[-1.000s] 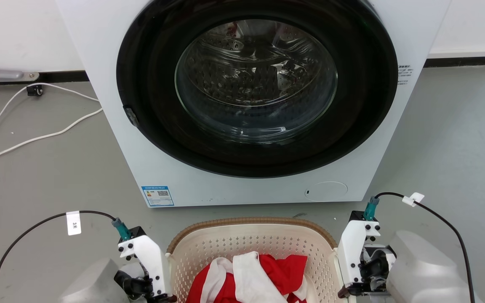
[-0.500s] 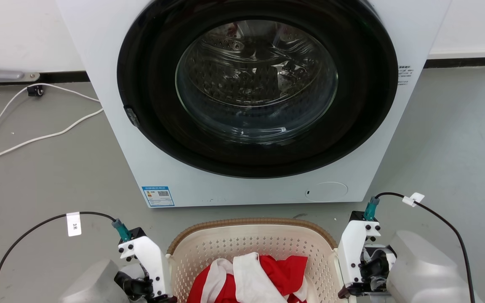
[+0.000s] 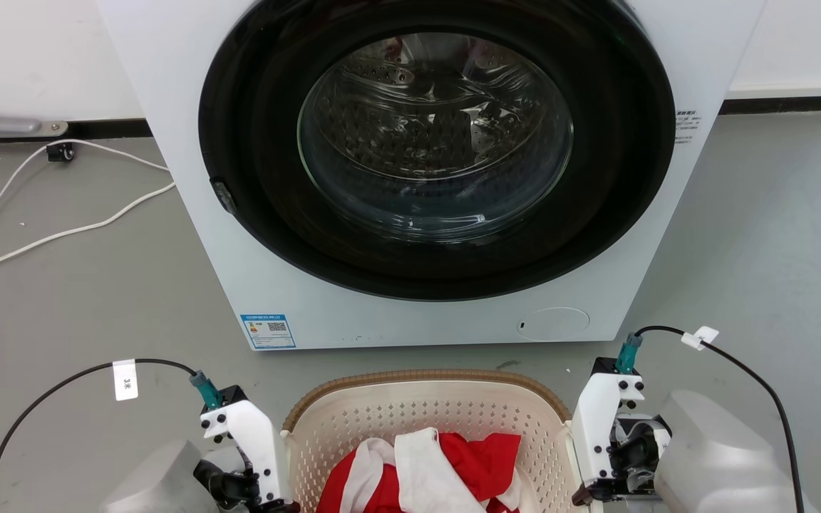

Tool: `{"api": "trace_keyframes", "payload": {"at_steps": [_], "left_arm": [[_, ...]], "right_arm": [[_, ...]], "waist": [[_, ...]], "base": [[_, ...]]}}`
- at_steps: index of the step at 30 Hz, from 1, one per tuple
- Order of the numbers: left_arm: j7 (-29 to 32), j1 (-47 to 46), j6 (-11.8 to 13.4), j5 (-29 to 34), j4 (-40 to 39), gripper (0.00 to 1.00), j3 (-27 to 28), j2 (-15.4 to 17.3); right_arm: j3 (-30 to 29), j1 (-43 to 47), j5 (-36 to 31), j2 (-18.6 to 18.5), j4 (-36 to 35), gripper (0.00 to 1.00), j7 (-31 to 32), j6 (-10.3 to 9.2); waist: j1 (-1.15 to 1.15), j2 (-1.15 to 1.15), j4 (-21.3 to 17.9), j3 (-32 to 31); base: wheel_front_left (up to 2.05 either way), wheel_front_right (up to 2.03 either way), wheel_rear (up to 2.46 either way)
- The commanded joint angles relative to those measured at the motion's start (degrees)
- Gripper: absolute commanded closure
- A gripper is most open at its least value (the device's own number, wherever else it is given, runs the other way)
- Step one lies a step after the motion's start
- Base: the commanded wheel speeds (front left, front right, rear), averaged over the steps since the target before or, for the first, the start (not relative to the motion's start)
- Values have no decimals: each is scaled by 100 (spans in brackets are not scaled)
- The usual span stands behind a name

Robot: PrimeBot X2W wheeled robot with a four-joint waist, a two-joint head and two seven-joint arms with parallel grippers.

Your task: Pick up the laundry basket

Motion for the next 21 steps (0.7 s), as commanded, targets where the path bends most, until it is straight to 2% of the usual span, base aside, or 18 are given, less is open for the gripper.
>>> {"api": "trace_keyframes", "payload": {"at_steps": [1, 21], "left_arm": [[-27, -8, -60, -97, -111, 100, 28, -170], [-32, 29, -61, -149, -180, 100, -10, -158]], "right_arm": [[-9, 41, 44, 146, -31, 100, 14, 21], [-83, 61, -17, 149, -32, 100, 63, 21]], "waist": [[0, 0, 1, 2], [0, 0, 4, 11]], "base": [[0, 0, 0], [0, 0, 0]]}}
